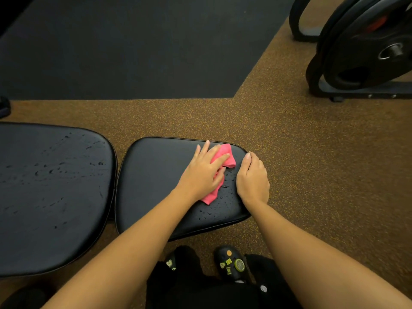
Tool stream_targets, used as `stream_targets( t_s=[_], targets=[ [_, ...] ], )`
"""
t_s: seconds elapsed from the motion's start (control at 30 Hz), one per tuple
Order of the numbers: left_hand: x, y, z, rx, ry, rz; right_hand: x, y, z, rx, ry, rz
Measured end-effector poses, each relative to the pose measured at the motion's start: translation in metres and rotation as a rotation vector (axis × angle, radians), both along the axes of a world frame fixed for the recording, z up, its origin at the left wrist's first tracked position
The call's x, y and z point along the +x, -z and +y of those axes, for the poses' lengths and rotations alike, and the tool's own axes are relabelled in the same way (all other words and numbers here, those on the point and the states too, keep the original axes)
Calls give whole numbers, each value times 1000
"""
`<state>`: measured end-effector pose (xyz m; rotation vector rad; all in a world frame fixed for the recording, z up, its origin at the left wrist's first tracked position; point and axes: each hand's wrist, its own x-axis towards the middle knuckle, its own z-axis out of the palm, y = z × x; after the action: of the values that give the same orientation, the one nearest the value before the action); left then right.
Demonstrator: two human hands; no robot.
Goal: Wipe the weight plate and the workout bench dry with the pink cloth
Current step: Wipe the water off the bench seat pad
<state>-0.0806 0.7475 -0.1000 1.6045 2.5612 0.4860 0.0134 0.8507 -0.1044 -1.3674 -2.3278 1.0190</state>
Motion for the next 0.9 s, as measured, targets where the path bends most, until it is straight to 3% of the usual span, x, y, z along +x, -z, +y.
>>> stream_targets(
  t_s=[0.27, 0.47, 0.57, 0.8, 0.9],
  targets=[
    [-17, -2, 16, 22, -232, -23, 1, 1, 1, -6, -9, -5],
    [23, 3, 10, 48, -26, -28, 0, -1, 1, -13, 15, 4],
    [21, 4, 7, 56, -22, -51, 0, -1, 1, -11, 15, 20],
    [11, -2, 13, 72, -346, -125, 2, -1, 2, 9, 4, 5],
    [28, 1, 9, 115, -342, -179, 2, 1, 2, 9, -2, 16]
  ],
)
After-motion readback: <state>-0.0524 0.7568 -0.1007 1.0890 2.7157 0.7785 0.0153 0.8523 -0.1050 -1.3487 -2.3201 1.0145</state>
